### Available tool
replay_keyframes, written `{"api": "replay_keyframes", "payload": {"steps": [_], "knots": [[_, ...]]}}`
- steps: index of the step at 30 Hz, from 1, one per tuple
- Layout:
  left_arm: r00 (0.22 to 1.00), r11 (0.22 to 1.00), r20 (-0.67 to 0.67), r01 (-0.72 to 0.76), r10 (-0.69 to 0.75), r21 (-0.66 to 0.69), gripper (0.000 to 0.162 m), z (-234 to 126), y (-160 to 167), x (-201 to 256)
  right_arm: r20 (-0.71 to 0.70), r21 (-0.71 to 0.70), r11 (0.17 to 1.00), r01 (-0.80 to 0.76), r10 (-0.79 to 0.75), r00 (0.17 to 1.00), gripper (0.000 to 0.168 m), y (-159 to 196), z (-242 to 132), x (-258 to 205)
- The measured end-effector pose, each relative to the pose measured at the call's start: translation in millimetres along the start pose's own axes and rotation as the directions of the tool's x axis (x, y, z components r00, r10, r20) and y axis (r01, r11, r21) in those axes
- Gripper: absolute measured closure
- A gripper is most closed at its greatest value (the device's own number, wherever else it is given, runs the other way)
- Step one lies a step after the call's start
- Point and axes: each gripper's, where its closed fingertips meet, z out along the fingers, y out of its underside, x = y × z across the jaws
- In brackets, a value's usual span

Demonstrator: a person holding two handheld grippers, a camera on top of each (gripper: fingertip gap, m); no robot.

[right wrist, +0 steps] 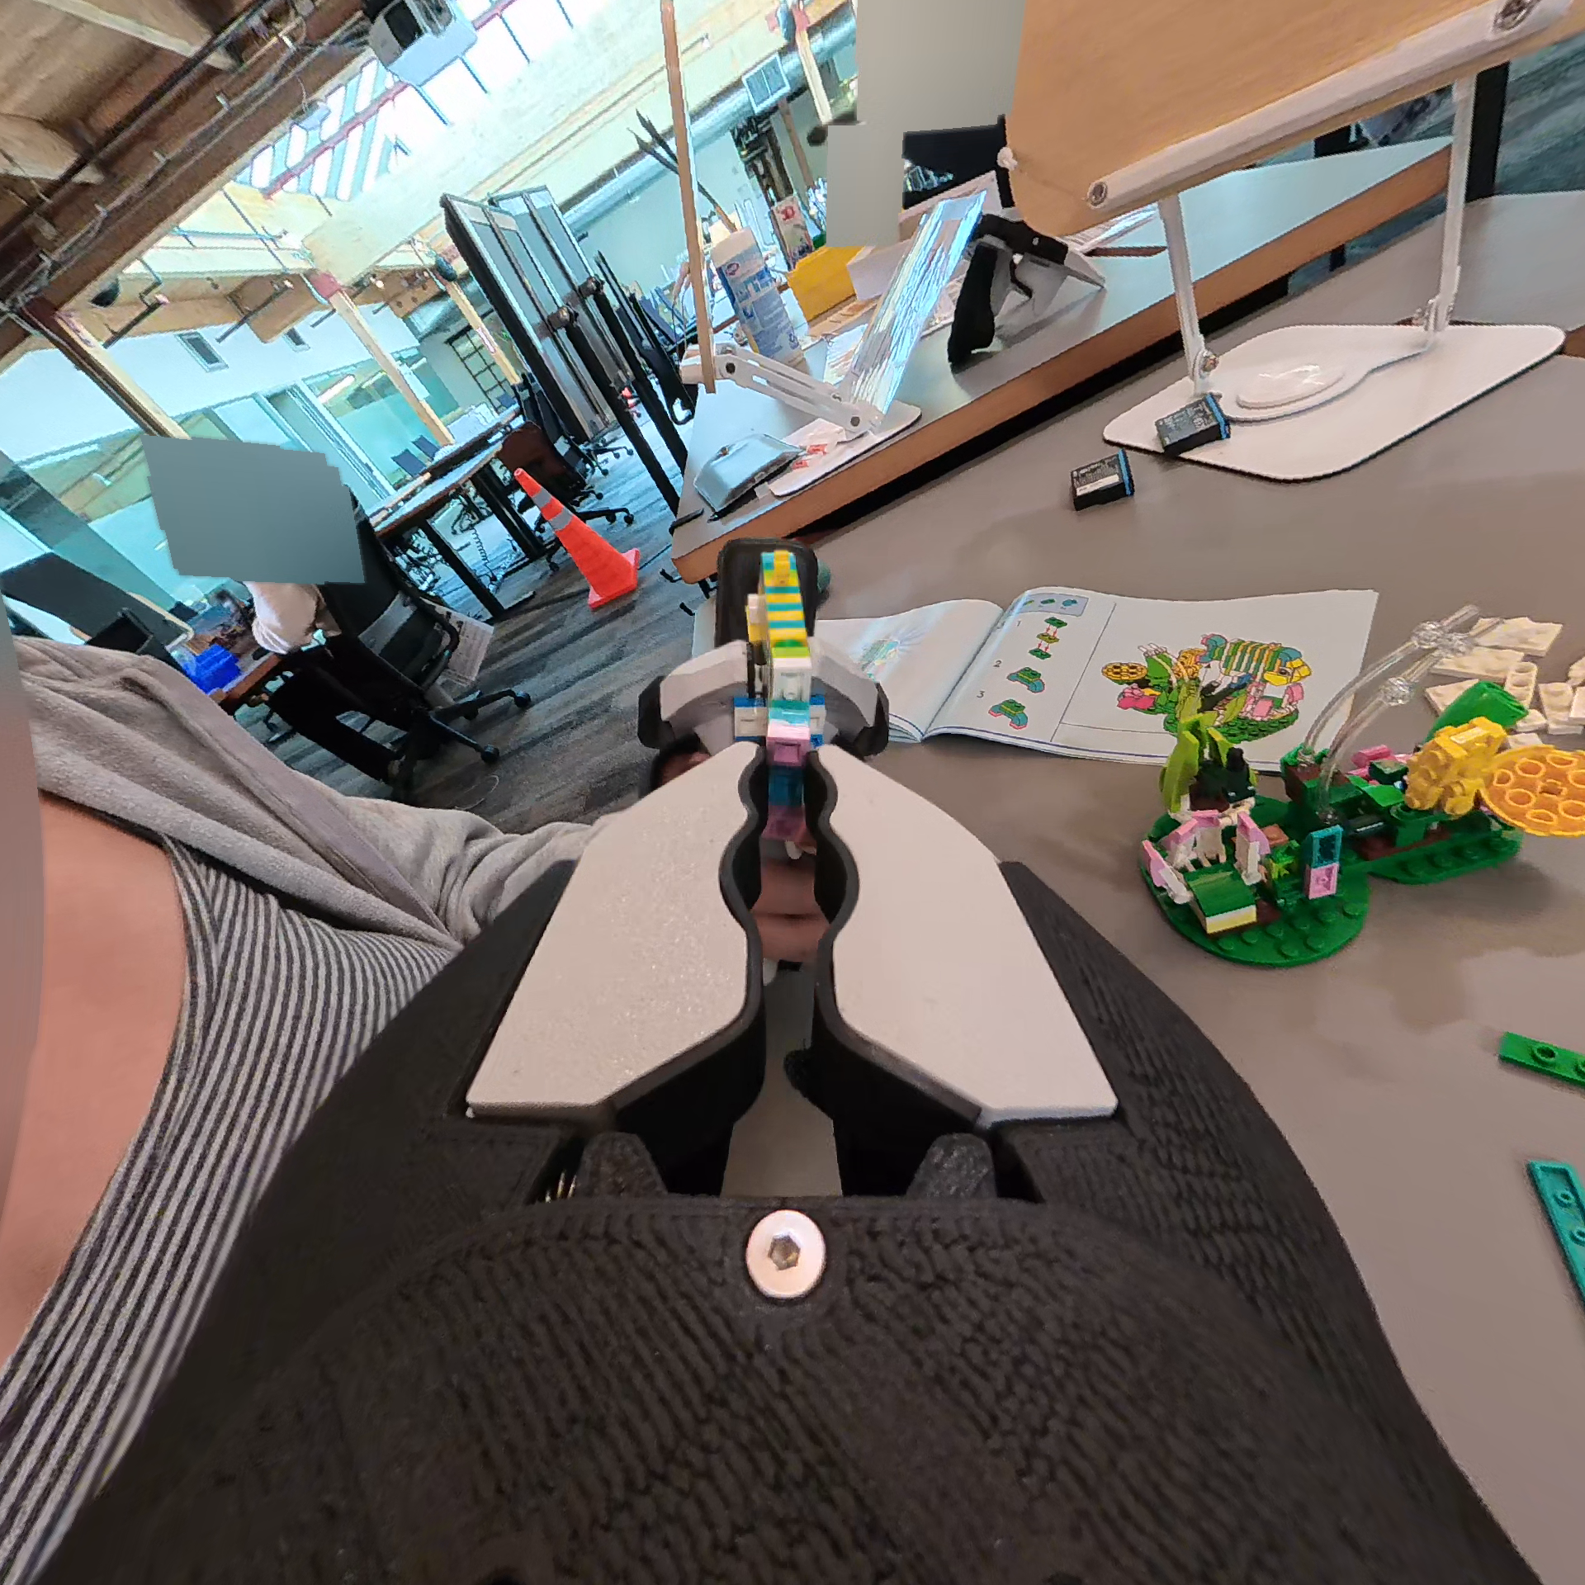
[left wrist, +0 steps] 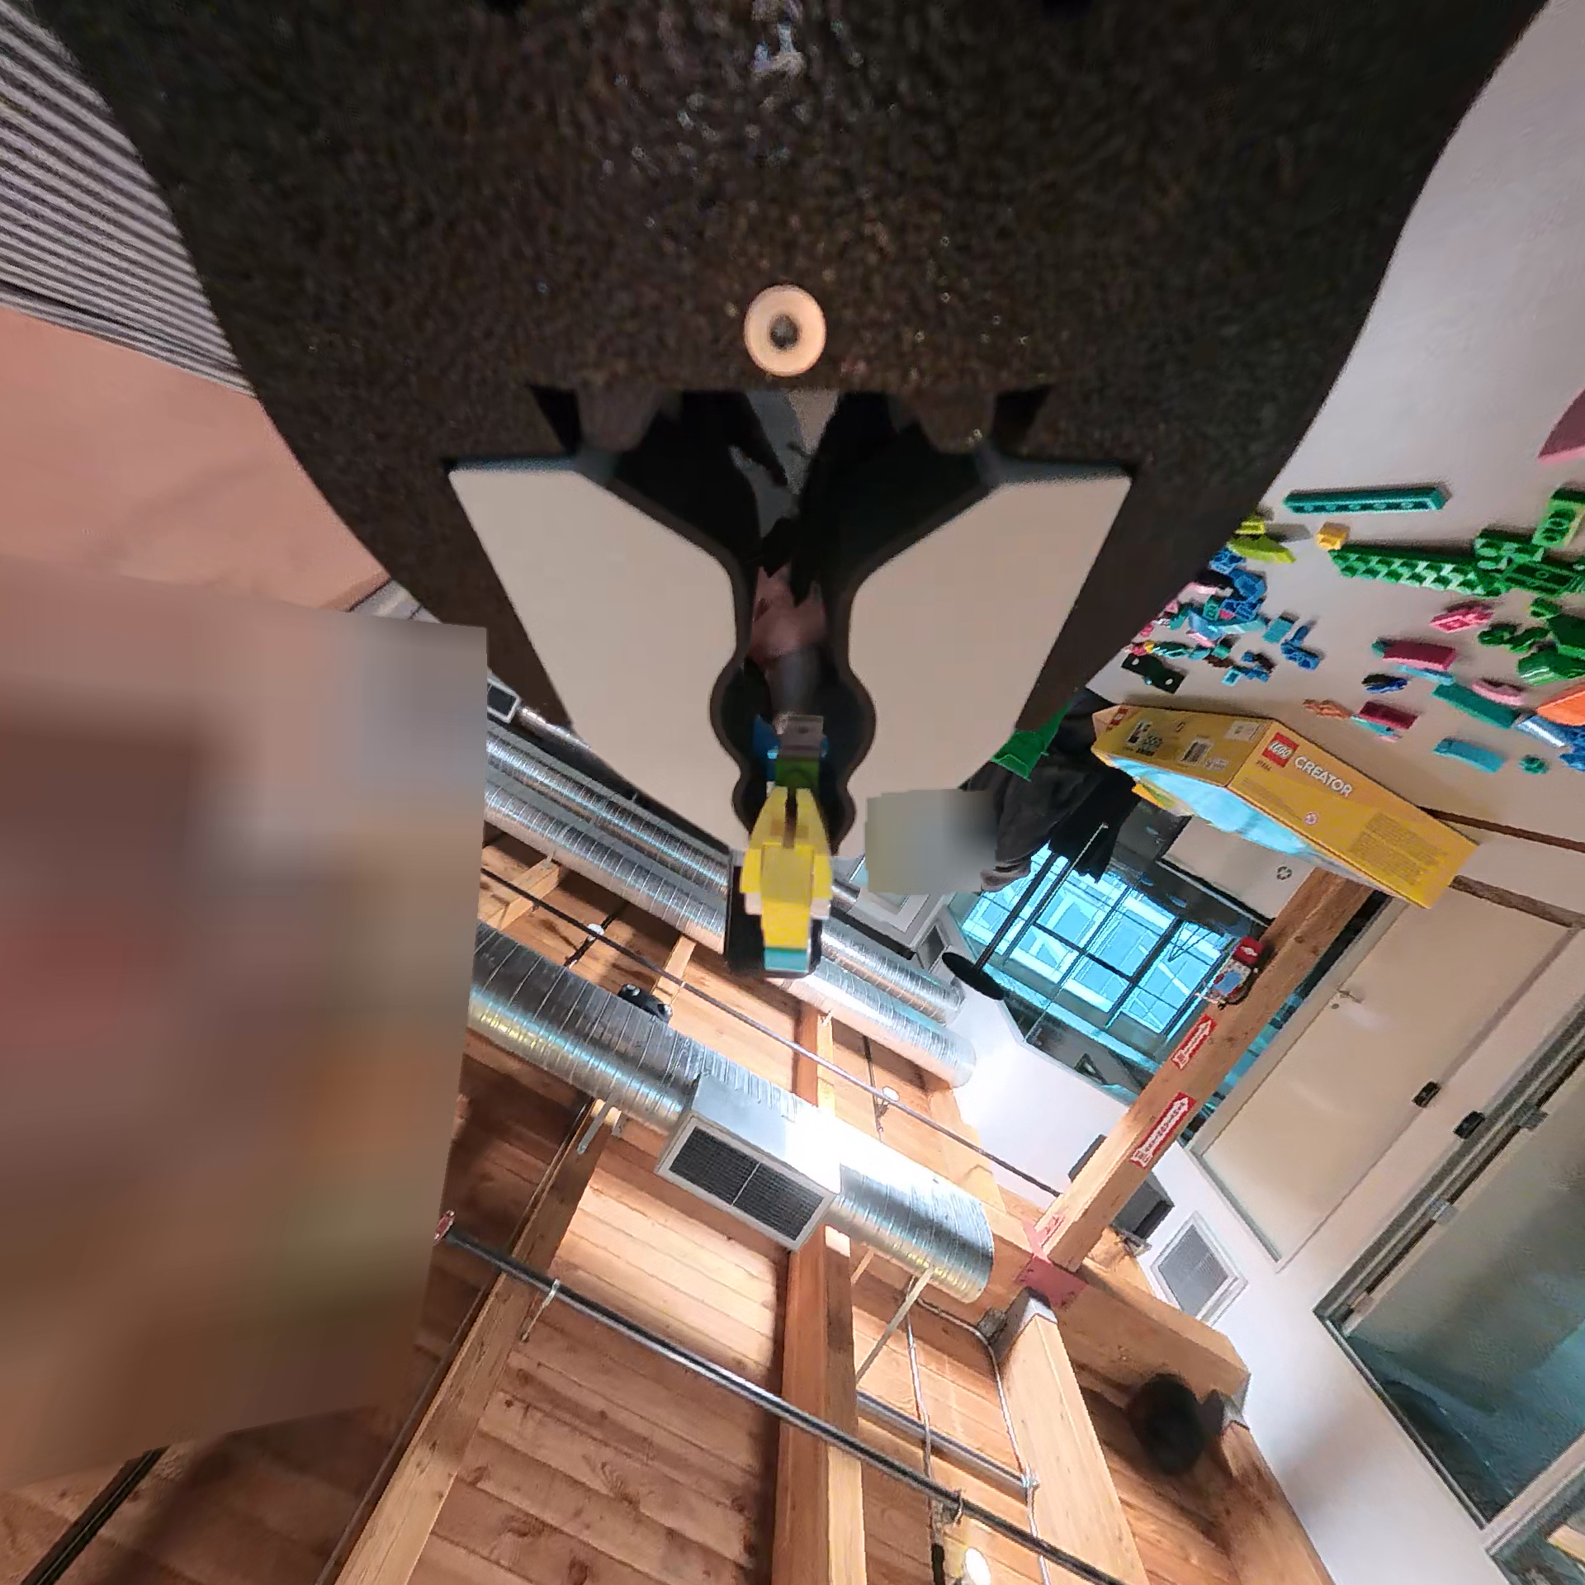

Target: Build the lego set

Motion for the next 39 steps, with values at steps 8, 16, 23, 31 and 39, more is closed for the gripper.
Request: {"api": "replay_keyframes", "payload": {"steps": [8, 16, 23, 31, 39], "knots": [[0.997, 0.998, -0.042, 0.060, -0.061, -0.024, 0.151, 2, 5, 3, 0.088, 0.006, 1.000, -0.019, 0.018, 0.996, 0.162, 1, -4, -4], [1.000, 0.999, -0.004, 0.019, -0.019, -0.033, 0.151, 1, 7, -2, 0.028, 0.011, 1.000, 0.010, -0.010, 1.000, 0.162, 3, -4, 1], [1.000, 0.999, -0.013, 0.011, -0.011, -0.041, 0.151, 4, 10, 1, 0.100, 0.034, 0.996, -0.078, 0.074, 0.992, 0.162, 1, -6, -2], [0.998, 0.998, -0.001, 0.056, -0.056, -0.003, 0.151, 4, 12, -5, 0.069, 0.055, 0.997, -0.062, 0.058, 0.996, 0.162, 1, -5, 2], [0.994, 0.992, 0.096, -0.054, 0.043, 0.112, 0.150, -1, -12, -11, 0.046, 0.122, 0.990, -0.066, 0.061, 0.997, 0.140, -1, -1, 10]]}}
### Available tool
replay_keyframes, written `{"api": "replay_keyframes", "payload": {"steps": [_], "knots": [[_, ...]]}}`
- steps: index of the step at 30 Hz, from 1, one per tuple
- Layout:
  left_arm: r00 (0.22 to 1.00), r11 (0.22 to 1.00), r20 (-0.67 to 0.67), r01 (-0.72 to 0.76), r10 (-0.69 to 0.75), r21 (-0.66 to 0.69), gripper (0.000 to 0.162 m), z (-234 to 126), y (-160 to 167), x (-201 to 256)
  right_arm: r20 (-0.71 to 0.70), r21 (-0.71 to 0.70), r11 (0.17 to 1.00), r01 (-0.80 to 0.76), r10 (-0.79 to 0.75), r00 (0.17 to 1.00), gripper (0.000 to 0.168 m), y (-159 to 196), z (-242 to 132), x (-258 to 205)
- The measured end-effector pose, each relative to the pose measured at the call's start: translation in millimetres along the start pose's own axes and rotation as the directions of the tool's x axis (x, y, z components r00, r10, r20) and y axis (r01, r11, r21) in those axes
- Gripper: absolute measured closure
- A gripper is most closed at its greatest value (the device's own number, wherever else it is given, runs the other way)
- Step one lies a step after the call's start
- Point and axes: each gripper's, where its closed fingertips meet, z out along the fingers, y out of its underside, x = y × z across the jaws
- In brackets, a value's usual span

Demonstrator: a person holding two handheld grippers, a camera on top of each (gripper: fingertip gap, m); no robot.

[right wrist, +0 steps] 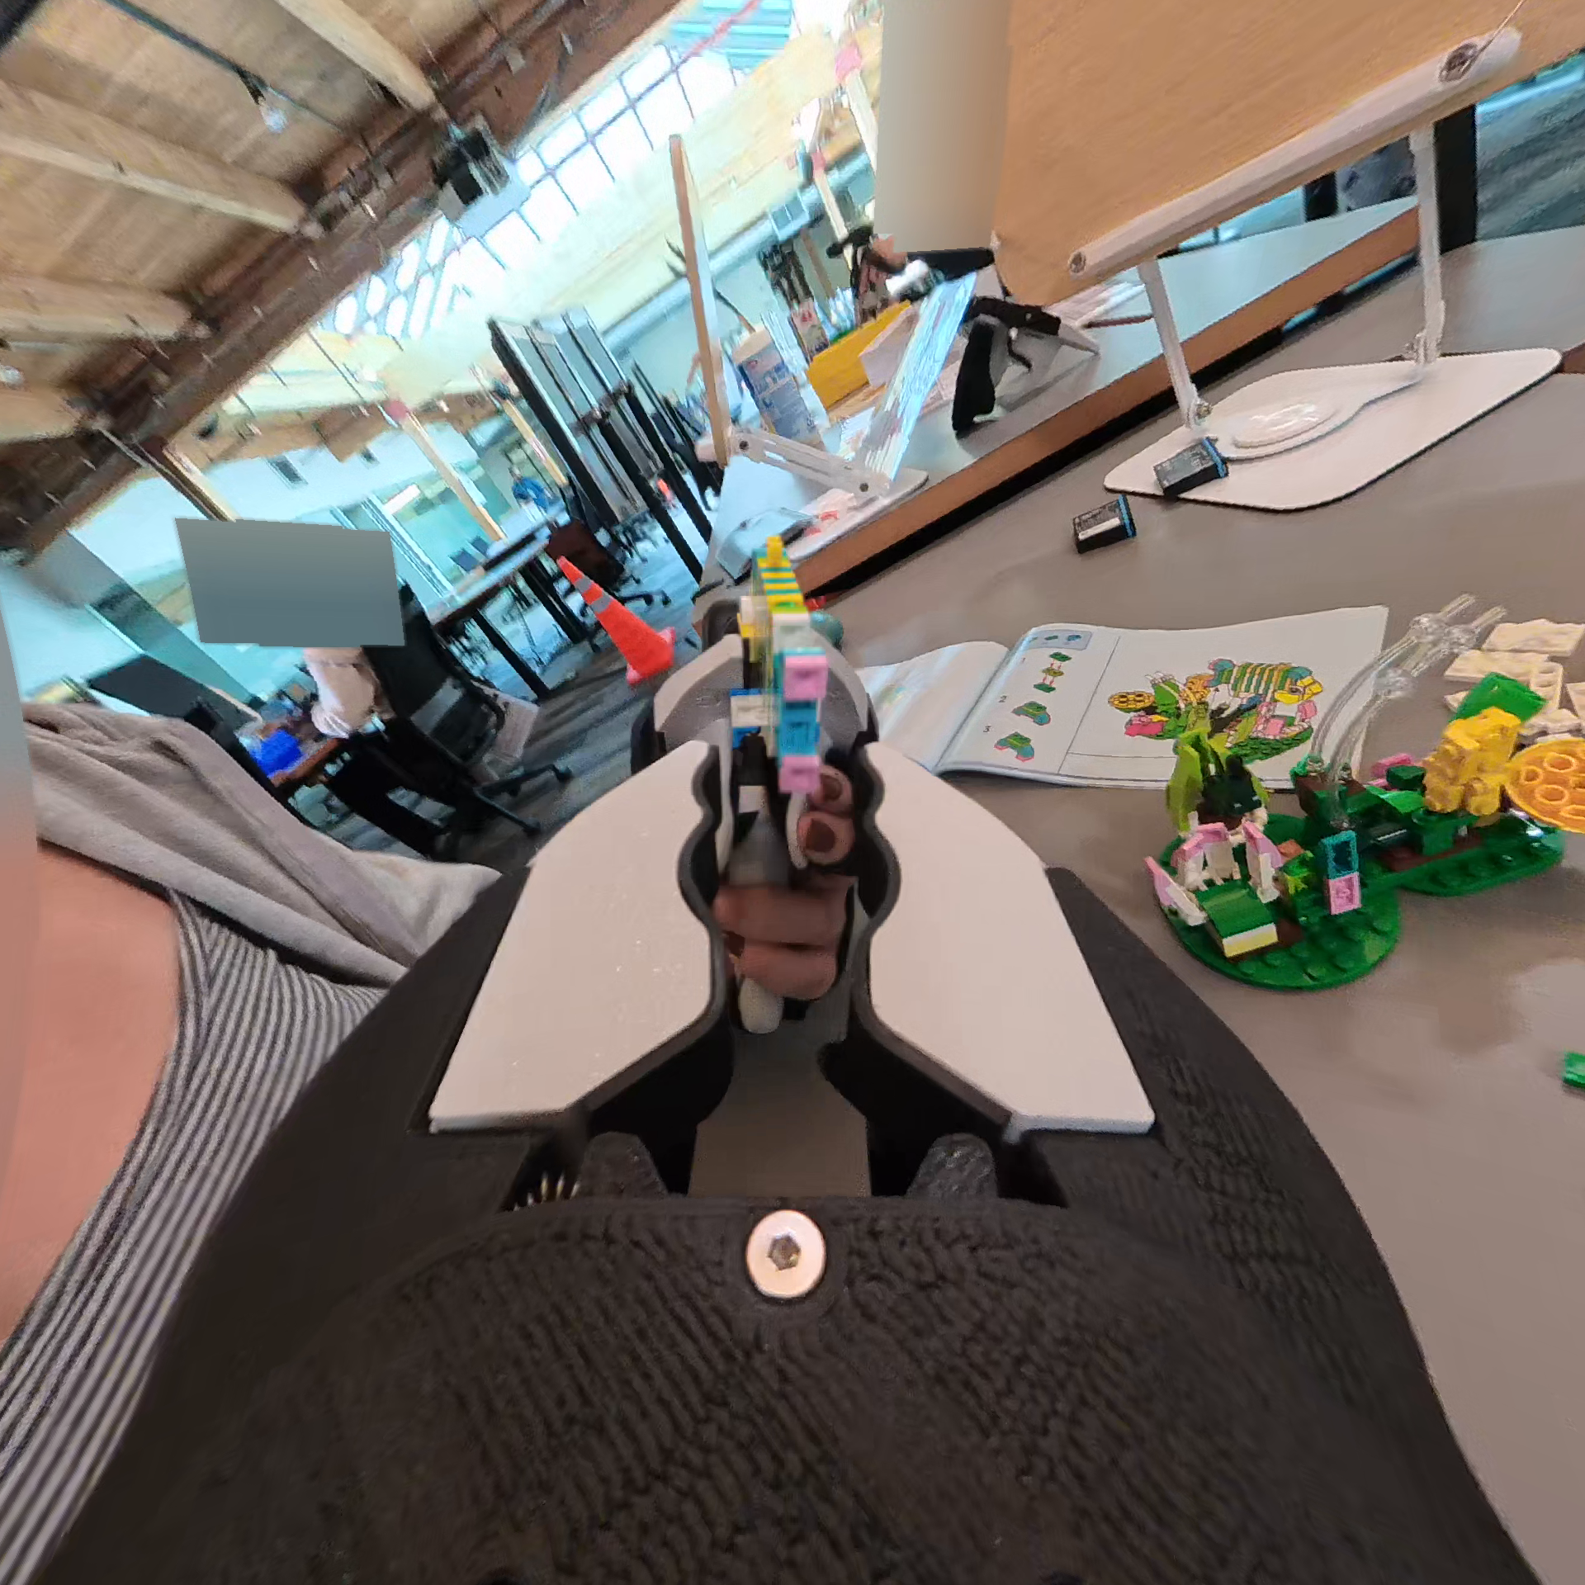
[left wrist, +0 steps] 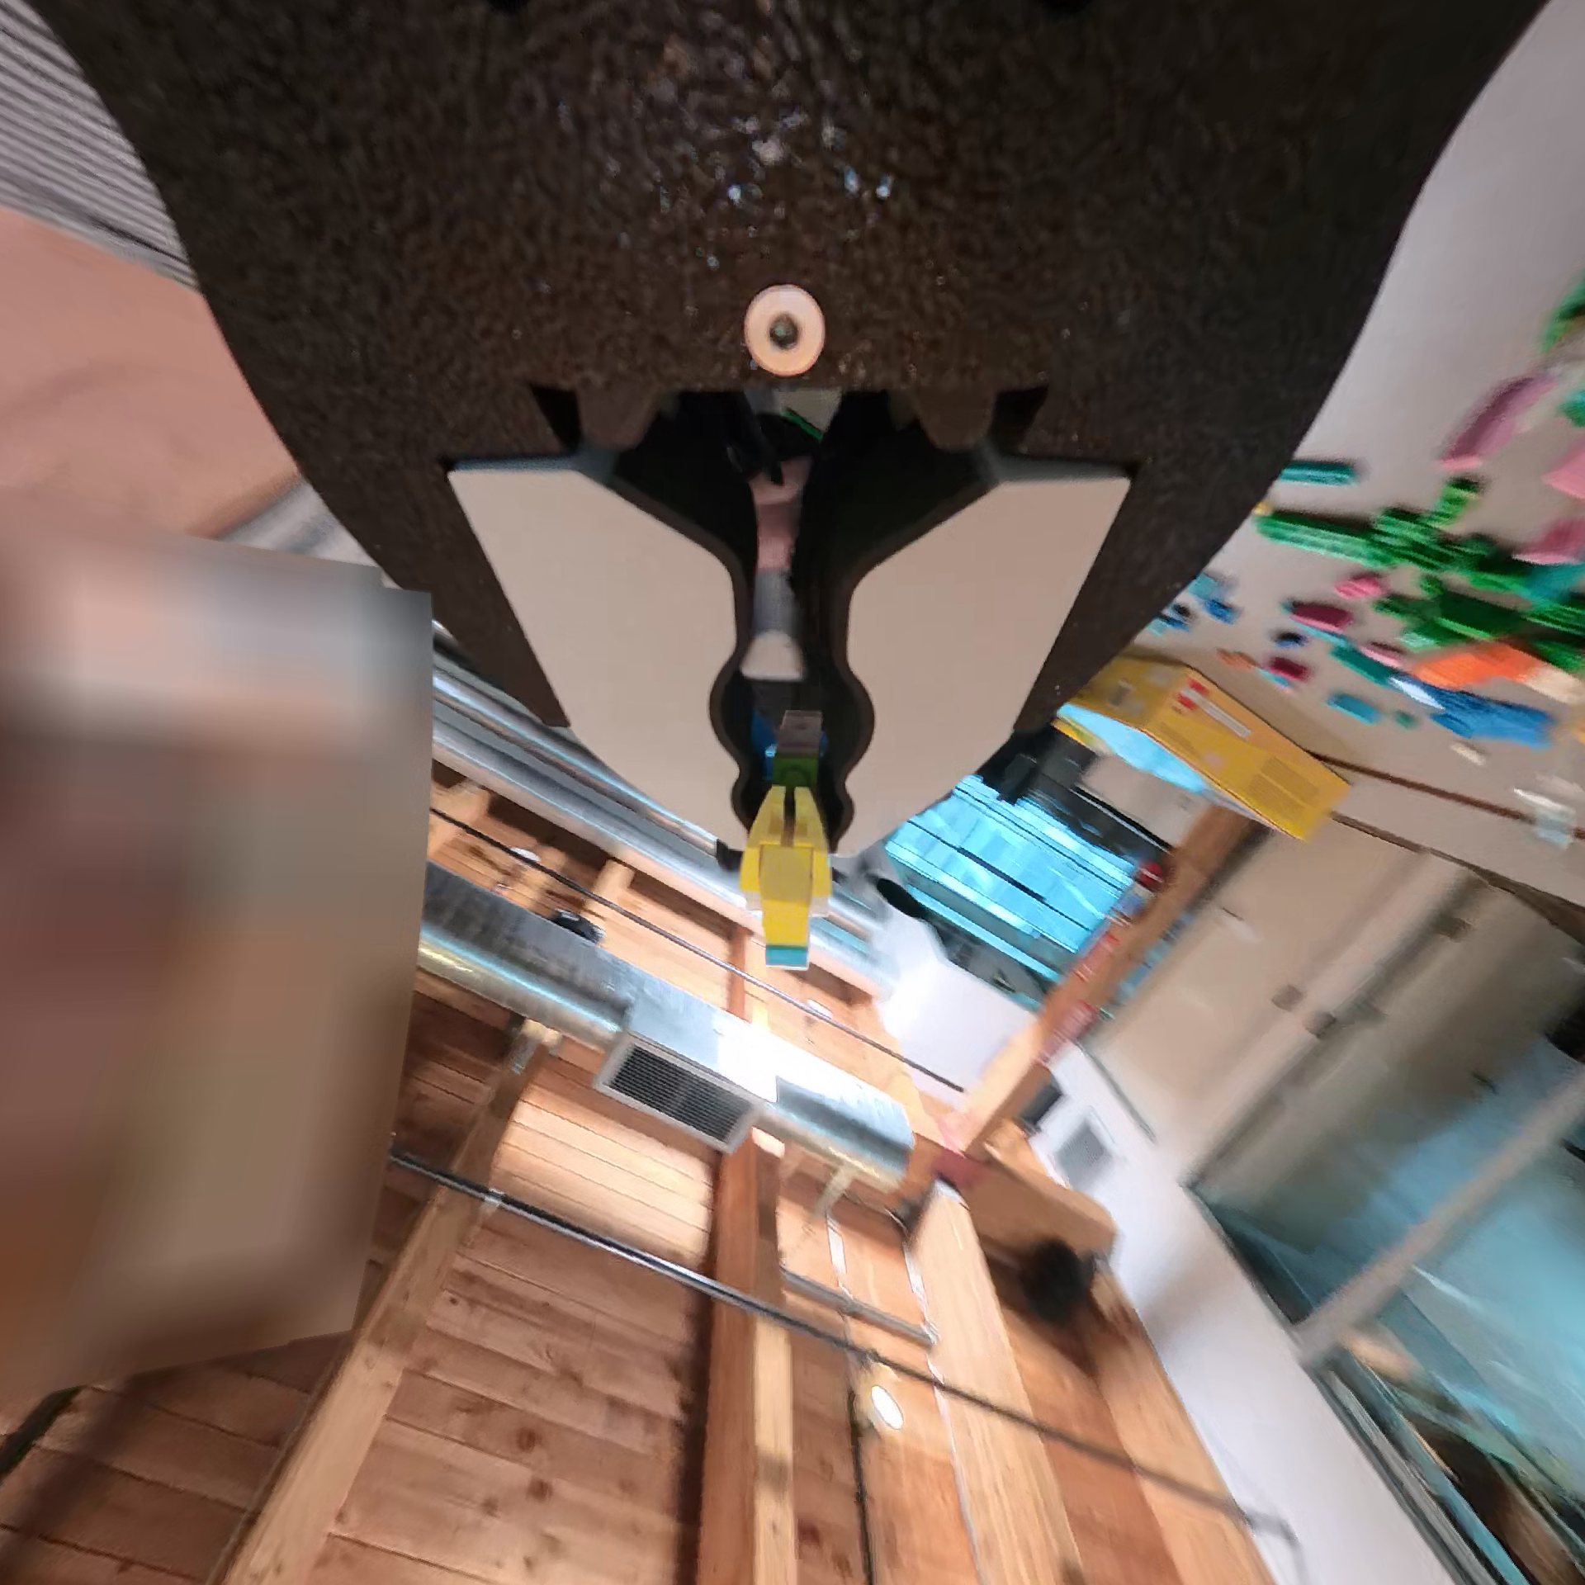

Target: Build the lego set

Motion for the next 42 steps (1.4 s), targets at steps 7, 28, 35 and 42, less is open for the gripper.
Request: {"api": "replay_keyframes", "payload": {"steps": [7, 28, 35, 42], "knots": [[0.988, 0.987, 0.132, -0.100, 0.083, 0.129, 0.150, -15, -39, -10, -0.012, 0.172, 0.985, -0.002, 0.004, 1.000, 0.140, -22, -21, 11], [-0.479, -0.553, -0.277, -0.701, 0.833, -0.451, 0.150, -29, 6, -17, 0.020, -0.180, 0.953, -0.244, 0.251, 0.968, 0.141, -2, -1, 17], [-0.801, -0.901, -0.416, -0.351, 0.430, -0.255, 0.150, -22, 18, -15, 0.050, -0.448, 0.836, -0.317, 0.378, 0.925, 0.146, 13, 11, 18], [-0.834, -0.935, -0.423, -0.300, 0.354, -0.192, 0.149, -17, 26, -13, 0.107, -0.513, 0.818, -0.261, 0.363, 0.926, 0.152, 22, 17, 0]]}}
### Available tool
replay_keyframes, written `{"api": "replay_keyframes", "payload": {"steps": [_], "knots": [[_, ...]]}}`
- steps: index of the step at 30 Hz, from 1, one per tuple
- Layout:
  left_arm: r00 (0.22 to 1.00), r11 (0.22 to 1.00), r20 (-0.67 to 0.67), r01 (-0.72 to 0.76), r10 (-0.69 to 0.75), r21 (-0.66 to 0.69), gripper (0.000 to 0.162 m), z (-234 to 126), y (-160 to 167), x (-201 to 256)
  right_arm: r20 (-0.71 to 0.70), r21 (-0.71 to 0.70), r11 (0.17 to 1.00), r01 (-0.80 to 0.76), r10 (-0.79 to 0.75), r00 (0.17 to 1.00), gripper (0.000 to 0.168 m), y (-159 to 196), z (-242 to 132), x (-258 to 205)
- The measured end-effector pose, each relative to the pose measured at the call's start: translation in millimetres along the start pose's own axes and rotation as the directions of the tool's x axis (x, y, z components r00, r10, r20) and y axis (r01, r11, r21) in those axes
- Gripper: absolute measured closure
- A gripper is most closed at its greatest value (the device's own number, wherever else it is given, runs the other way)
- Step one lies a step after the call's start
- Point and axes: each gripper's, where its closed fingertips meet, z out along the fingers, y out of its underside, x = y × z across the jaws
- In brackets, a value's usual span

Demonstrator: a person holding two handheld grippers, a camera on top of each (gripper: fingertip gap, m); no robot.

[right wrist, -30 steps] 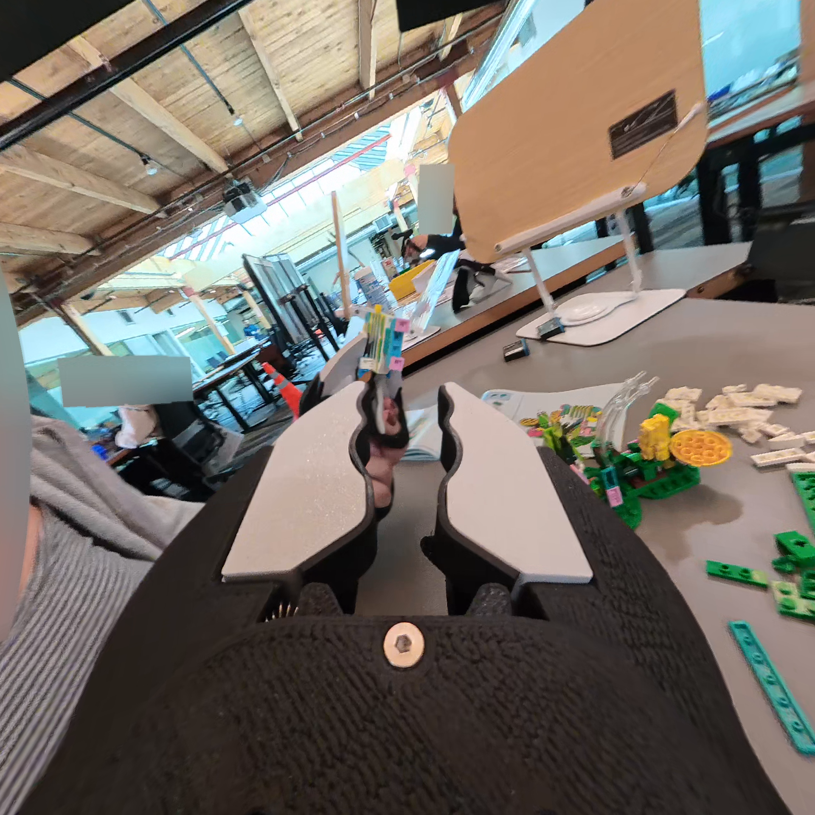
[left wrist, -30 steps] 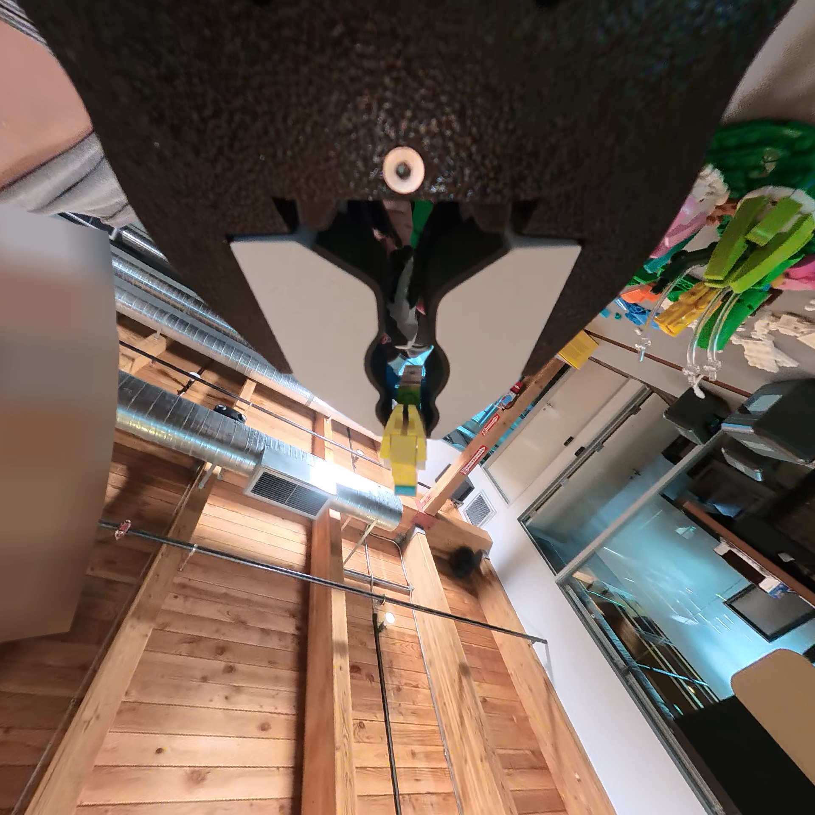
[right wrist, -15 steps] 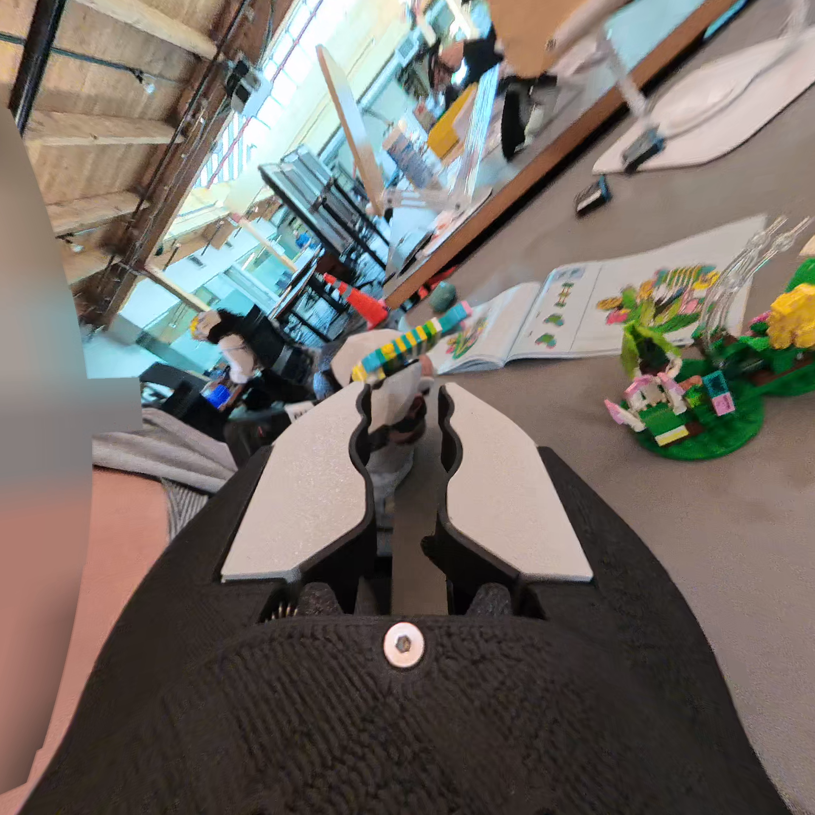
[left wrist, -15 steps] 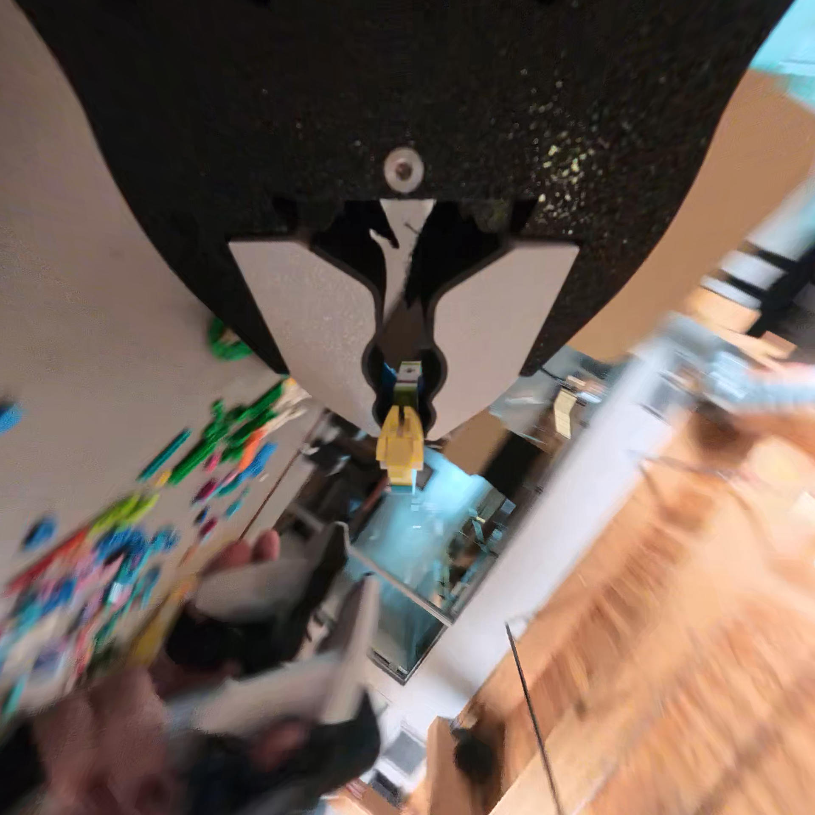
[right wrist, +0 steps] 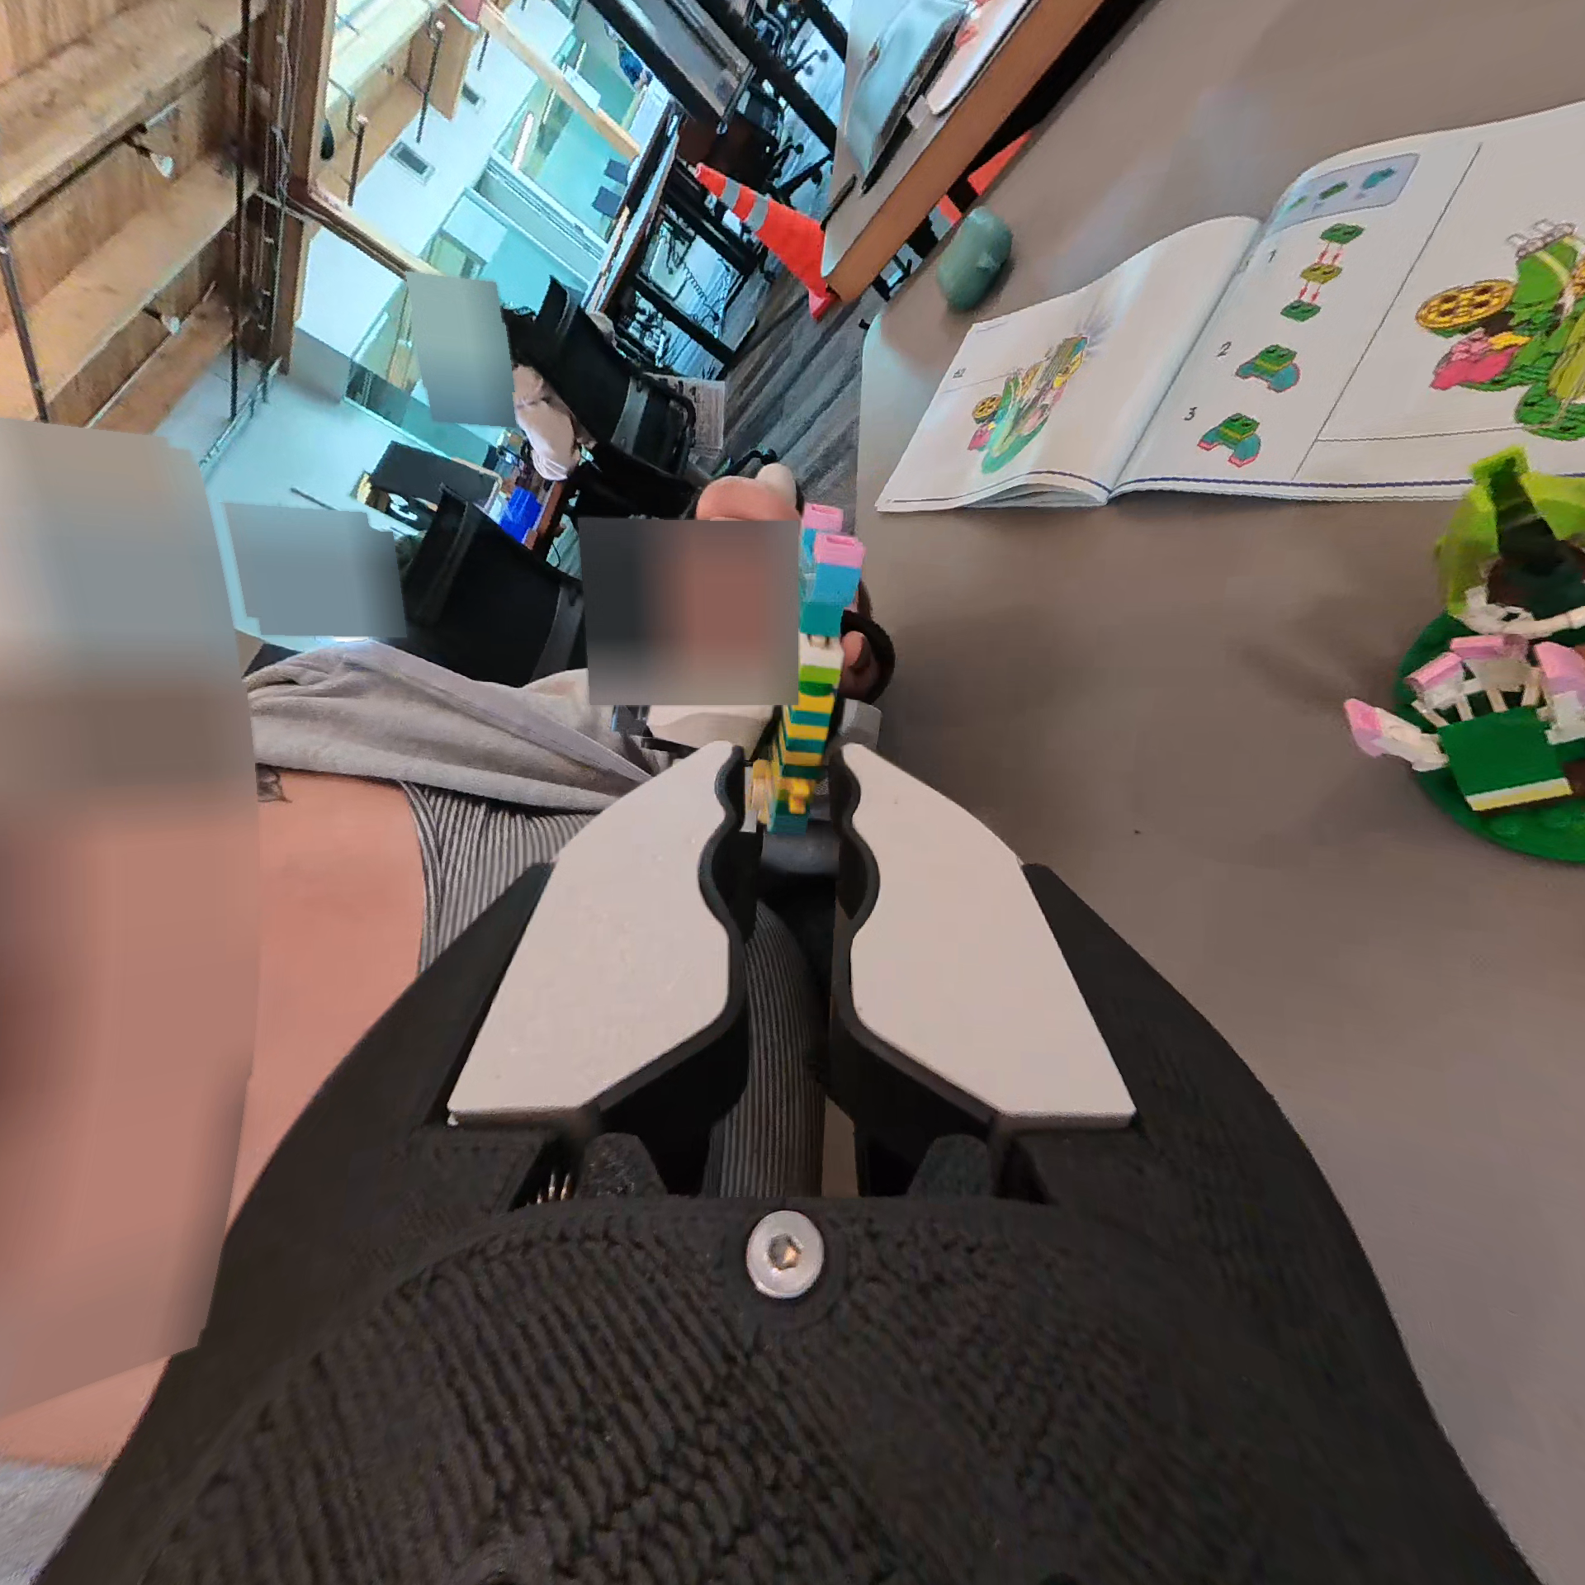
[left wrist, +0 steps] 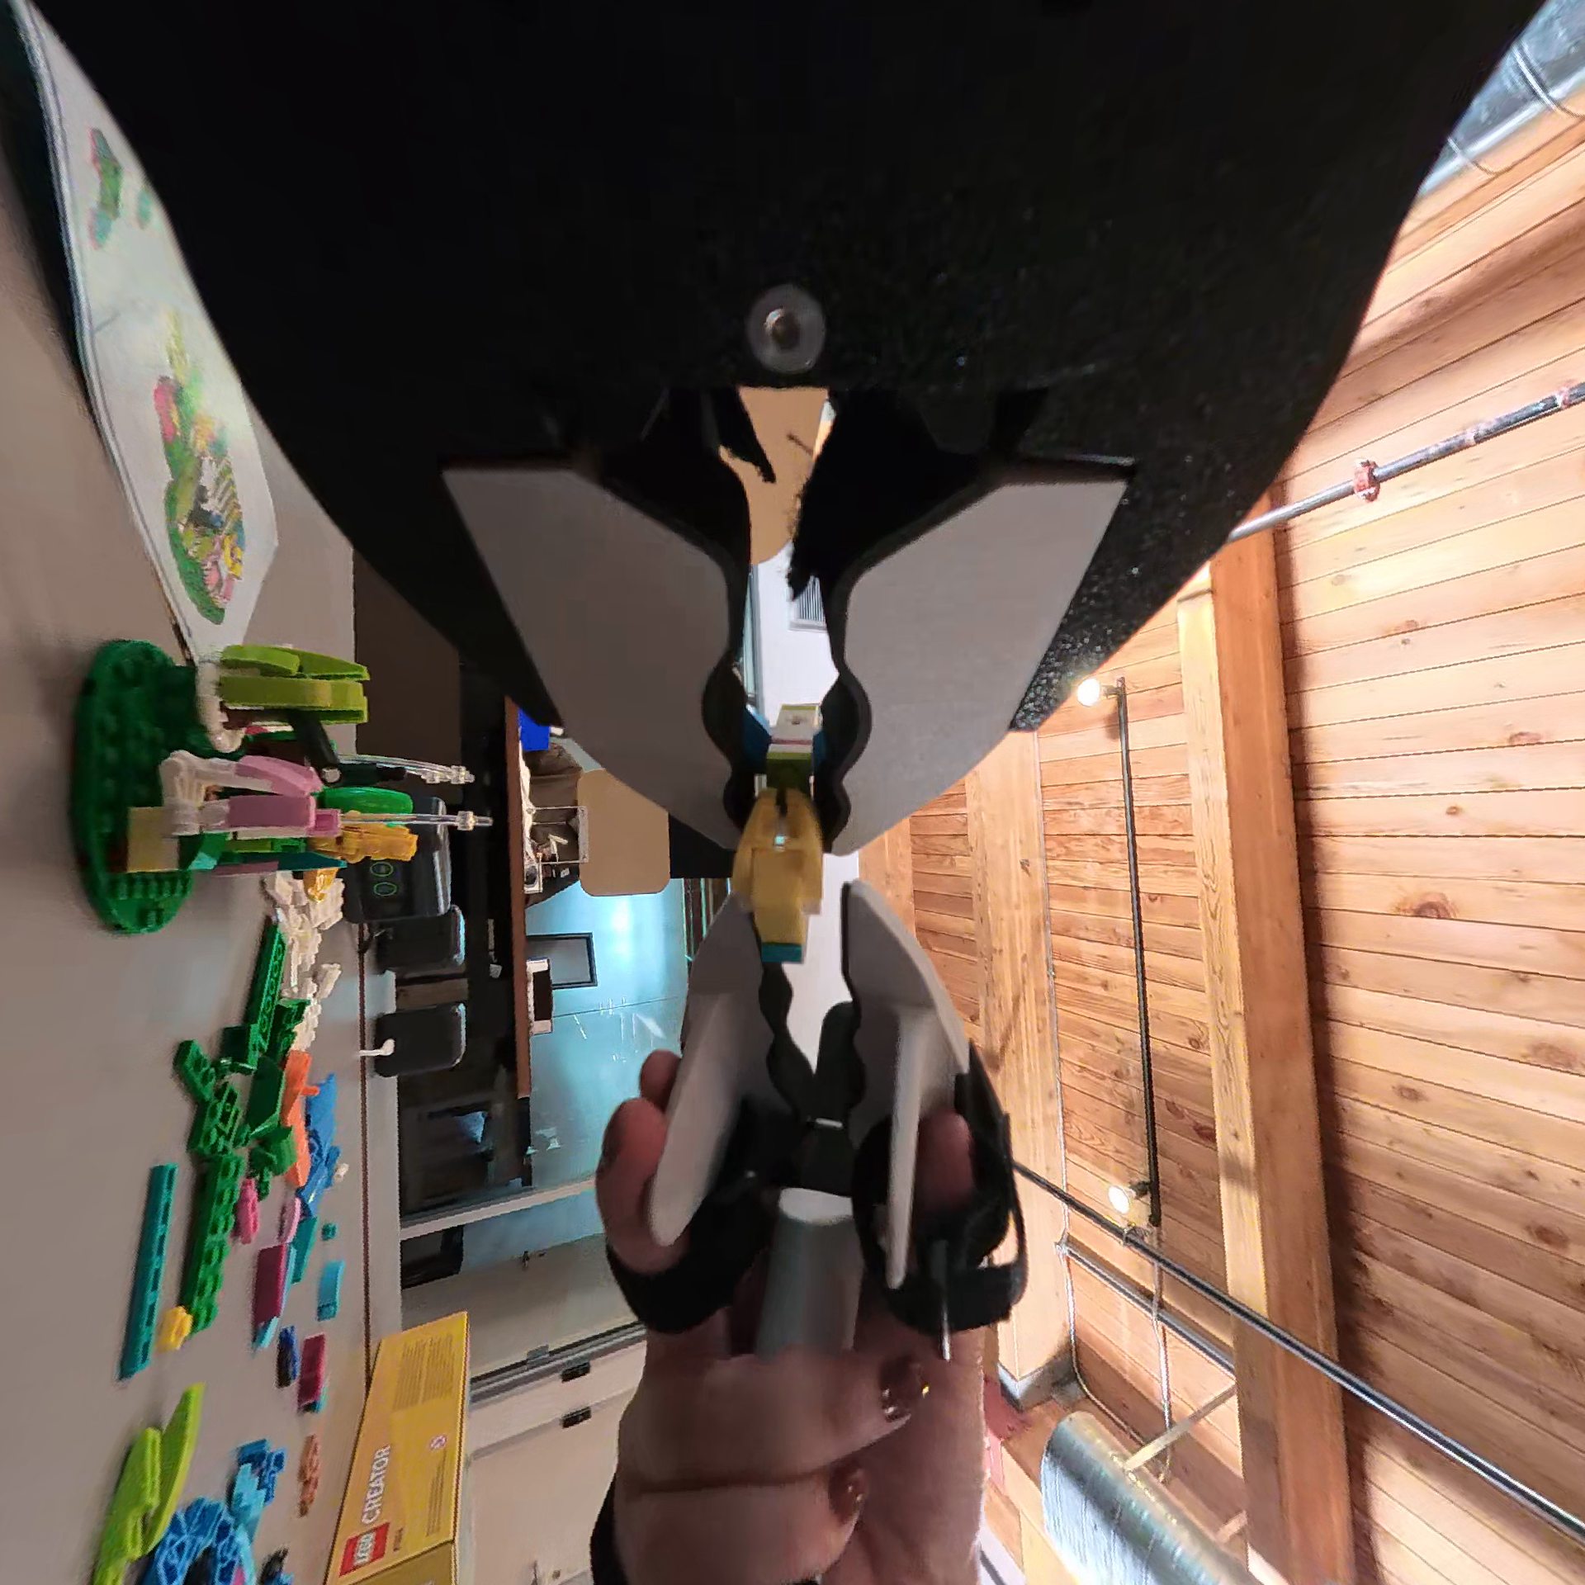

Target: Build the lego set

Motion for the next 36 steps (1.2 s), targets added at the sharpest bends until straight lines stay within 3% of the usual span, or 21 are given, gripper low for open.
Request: {"api": "replay_keyframes", "payload": {"steps": [7, 11, 13, 16, 19, 22, 26, 29, 32, 34, 36], "knots": [[1.000, 0.999, 0.012, 0.020, -0.020, 0.025, 0.147, 2, -7, -2, 0.004, -0.015, 0.999, 0.039, -0.039, 0.999, 0.160, 4, 1, -1], [0.996, 0.997, -0.009, 0.083, -0.083, -0.002, 0.122, 3, -5, 2, -0.039, 0.015, 0.998, 0.064, -0.064, 0.997, 0.162, 0, -7, 5], [0.996, 0.996, -0.032, 0.088, -0.088, -0.010, 0.119, 0, -3, 7, -0.057, 0.044, 0.997, 0.067, -0.064, 0.996, 0.162, -4, -17, 8], [0.990, 0.992, -0.074, 0.119, -0.123, -0.052, 0.120, -5, 6, 17, -0.158, 0.082, 0.990, 0.116, -0.102, 0.982, 0.162, -12, -39, 18], [0.937, 0.941, -0.127, 0.309, -0.327, -0.140, 0.120, -10, 21, 30, -0.325, 0.081, 0.977, 0.197, -0.161, 0.932, 0.162, -20, -65, 34], [0.777, 0.785, -0.160, 0.563, -0.609, -0.259, 0.122, -9, 32, 43, -0.478, 0.025, 0.963, 0.269, -0.225, 0.849, 0.162, -26, -84, 48], [0.357, 0.425, -0.231, 0.759, -0.905, -0.494, 0.109, -4, 33, 81, -0.550, 0.005, 0.948, 0.319, -0.264, 0.792, 0.162, -32, -91, 50], [0.070, 0.190, -0.209, 0.748, -0.975, -0.636, 0.096, -2, 29, 105, -0.595, 0.016, 0.936, 0.351, -0.273, 0.756, 0.162, -34, -93, 51], [-0.156, -0.008, -0.134, 0.683, -0.979, -0.730, 0.088, -1, 26, 121, -0.603, 0.061, 0.929, 0.366, -0.258, 0.755, 0.162, -32, -90, 50], [-0.252, -0.100, -0.099, 0.672, -0.963, -0.734, 0.089, 3, 25, 126, -0.599, 0.097, 0.920, 0.379, -0.250, 0.761, 0.162, -28, -86, 47], [-0.291, -0.142, -0.068, 0.641, -0.954, -0.754, 0.087, 3, 26, 135, -0.602, 0.122, 0.912, 0.391, -0.245, 0.760, 0.162, -23, -83, 45]]}}
